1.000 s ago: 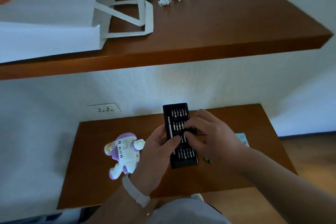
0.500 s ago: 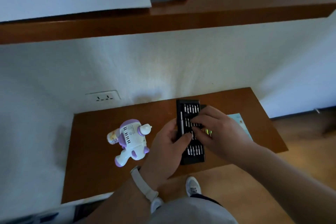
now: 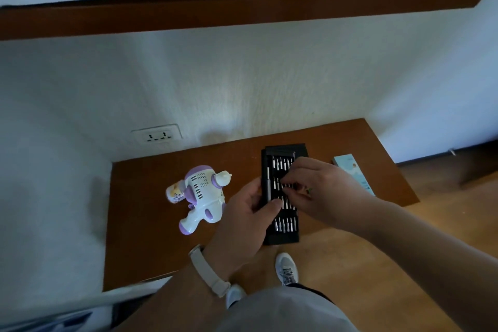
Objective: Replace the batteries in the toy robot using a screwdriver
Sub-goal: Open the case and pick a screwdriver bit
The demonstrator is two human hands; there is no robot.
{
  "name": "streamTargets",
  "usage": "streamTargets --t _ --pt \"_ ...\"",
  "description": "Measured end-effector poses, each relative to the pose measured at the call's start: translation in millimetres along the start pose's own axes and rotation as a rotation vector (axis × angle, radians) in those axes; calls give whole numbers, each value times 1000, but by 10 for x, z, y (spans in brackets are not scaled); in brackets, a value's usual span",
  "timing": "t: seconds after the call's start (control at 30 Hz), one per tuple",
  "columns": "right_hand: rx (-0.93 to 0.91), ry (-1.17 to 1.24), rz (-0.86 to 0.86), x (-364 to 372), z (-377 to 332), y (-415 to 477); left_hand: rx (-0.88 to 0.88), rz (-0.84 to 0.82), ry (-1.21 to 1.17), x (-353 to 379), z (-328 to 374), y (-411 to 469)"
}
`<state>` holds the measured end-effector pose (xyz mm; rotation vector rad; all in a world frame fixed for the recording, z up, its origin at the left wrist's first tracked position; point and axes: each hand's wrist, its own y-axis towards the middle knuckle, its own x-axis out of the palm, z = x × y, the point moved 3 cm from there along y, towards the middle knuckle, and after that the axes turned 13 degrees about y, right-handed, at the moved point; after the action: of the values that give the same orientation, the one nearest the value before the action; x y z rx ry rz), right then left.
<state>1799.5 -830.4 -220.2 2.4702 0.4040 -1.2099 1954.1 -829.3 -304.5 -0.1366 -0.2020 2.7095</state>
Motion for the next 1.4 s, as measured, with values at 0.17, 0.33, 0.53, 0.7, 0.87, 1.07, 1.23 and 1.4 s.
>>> streamTargets --t 0.17,0.33,0.53,0.7,0.87,1.07,1.23,1.4 --pt "-56 -51 -60 44 -35 -33 -16 -39 -10 7 -50 -56" --pt "-88 -105 -114 65 -42 -76 -35 -49 -15 57 -93 -100" --pt "-100 -182 -208 52 -10 -100 -61 -61 -14 106 -112 -118" --pt "-162 -225 -241 27 -7 -105 -86 -83 -8 133 -112 -99" --pt "-163 -158 -167 38 106 -120 -83 -72 -13 147 -72 -61" --pt "-140 -61 -62 81 225 -168 -80 -48 27 163 -35 5" --pt "-123 2 -18 92 345 -224 -94 -40 55 214 -43 27" --pt "-67 64 -42 41 531 -276 -113 -23 113 309 -22 120"
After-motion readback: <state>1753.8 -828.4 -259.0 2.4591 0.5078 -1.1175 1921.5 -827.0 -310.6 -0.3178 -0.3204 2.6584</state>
